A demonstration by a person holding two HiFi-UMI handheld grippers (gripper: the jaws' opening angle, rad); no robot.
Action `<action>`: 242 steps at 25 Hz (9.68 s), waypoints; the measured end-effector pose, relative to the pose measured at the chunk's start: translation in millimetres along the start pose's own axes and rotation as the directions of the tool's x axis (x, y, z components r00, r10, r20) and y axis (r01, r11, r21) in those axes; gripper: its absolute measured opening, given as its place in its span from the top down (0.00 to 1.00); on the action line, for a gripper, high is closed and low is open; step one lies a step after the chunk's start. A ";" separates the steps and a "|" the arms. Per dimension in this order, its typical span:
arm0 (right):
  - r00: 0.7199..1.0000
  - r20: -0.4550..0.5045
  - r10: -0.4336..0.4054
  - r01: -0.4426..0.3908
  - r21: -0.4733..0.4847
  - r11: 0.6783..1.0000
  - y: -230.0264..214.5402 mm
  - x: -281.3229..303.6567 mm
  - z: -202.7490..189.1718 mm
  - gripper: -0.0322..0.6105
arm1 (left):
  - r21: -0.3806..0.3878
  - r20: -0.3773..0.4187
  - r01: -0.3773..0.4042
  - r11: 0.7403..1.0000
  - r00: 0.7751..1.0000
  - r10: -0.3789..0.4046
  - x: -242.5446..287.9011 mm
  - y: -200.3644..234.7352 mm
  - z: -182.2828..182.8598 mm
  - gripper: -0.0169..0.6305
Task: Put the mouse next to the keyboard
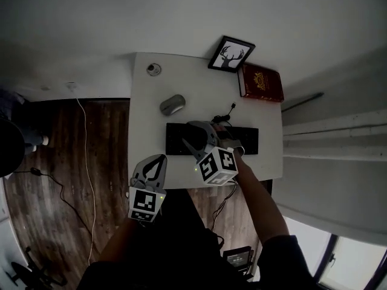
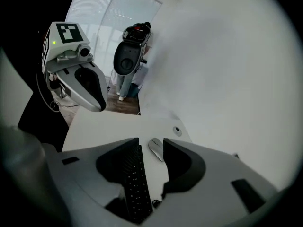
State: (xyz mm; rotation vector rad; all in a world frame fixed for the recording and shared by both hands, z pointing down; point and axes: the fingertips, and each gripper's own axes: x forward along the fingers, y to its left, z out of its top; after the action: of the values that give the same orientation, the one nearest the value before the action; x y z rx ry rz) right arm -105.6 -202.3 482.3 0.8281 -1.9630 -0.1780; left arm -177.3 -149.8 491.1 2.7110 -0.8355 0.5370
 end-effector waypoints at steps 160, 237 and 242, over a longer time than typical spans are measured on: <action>0.979 0.092 0.185 -0.184 -0.020 0.983 -43.5 71.0 -47.9 0.50 | -0.669 0.129 0.498 0.551 0.809 -0.574 147.2 70.5 52.4 0.82; 0.928 -0.085 -0.363 0.320 0.681 0.658 52.0 -260.1 -469.3 0.92 | -0.429 -0.639 0.804 0.412 0.052 -0.767 350.2 -412.7 18.5 0.82; 0.932 -0.104 -0.348 0.321 0.684 0.655 65.3 -256.4 -476.5 0.92 | -0.419 -0.707 0.802 0.425 0.006 -0.707 364.0 -409.0 0.8 0.82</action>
State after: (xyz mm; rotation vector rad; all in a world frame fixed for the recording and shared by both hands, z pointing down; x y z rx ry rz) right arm 334.5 105.1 576.3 1.6992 -1.8887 0.3709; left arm 339.9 0.8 588.7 1.9743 0.9738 1.3639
